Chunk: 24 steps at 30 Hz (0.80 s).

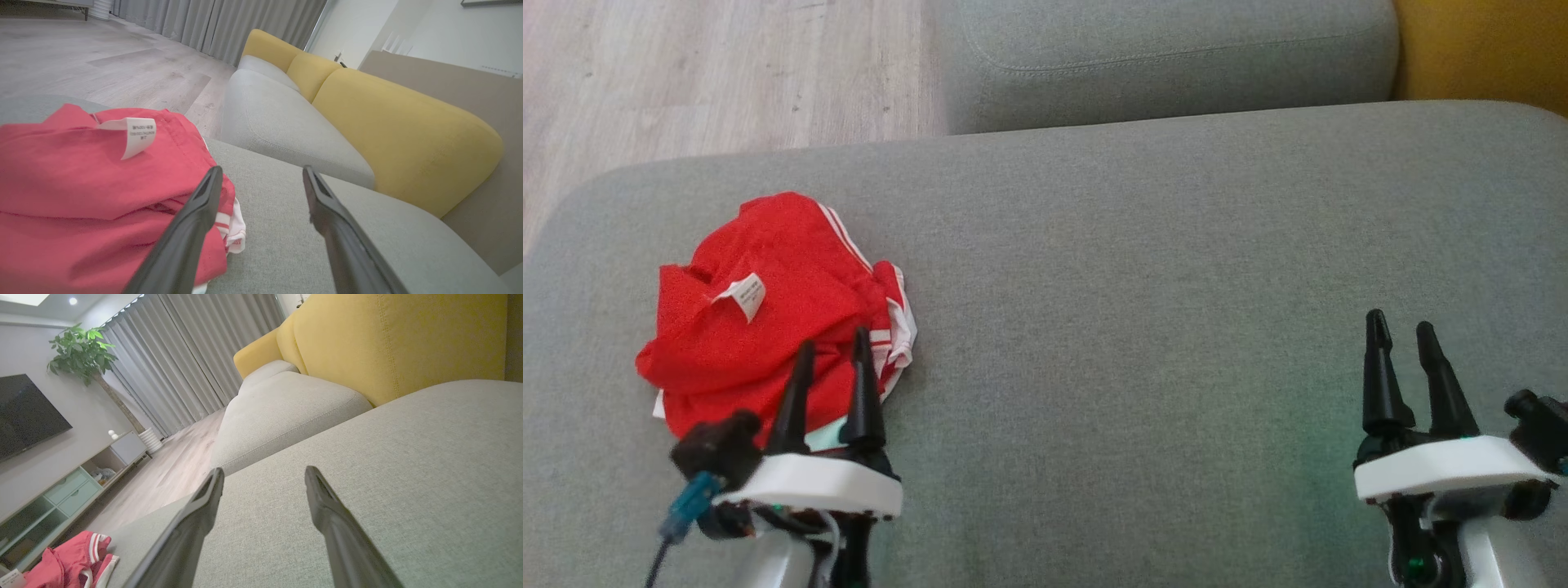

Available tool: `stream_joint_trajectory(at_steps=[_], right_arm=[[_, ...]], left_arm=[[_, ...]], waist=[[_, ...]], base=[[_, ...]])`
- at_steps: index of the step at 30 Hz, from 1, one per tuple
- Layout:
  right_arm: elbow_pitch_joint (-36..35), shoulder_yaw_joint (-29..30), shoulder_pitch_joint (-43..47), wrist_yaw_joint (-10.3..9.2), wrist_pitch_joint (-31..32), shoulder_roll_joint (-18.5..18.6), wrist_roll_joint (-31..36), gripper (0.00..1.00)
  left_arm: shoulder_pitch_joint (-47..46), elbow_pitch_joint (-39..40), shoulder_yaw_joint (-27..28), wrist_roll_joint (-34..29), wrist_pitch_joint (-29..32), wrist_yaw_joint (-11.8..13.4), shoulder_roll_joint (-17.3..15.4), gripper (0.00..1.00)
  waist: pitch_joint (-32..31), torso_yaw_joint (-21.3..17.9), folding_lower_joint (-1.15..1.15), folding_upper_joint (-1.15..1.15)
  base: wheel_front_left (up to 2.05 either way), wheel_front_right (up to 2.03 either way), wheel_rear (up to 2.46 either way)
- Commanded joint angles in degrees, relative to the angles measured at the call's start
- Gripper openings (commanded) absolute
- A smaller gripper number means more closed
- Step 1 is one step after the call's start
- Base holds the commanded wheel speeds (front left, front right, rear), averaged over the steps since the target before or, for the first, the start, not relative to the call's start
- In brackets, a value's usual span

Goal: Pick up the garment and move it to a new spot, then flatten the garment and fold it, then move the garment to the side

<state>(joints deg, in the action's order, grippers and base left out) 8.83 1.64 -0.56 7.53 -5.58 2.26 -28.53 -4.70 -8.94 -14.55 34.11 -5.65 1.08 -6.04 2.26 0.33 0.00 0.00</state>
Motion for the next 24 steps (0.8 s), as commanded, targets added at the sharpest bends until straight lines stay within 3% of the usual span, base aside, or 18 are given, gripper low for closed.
stream_joint_trajectory(at_steps=[1,24], right_arm=[[-2.3,-1.1,-2.6,-0.02,-0.5,0.4,1.1,1.0],[-3.3,-4.5,-3.3,-0.03,-4.4,0.5,24.1,1.0]], left_arm=[[-3.0,2.0,0.9,-1.0,-0.5,0.0,-0.6,1.0],[-8.7,-2.6,-11.9,-16.2,-4.4,7.8,-5.6,1.0]], waist=[[0.0,0.0,0.0,0.0],[0.2,0.3,0.0,0.0]], base=[[0.0,0.0,0.0],[0.0,0.0,0.0]])
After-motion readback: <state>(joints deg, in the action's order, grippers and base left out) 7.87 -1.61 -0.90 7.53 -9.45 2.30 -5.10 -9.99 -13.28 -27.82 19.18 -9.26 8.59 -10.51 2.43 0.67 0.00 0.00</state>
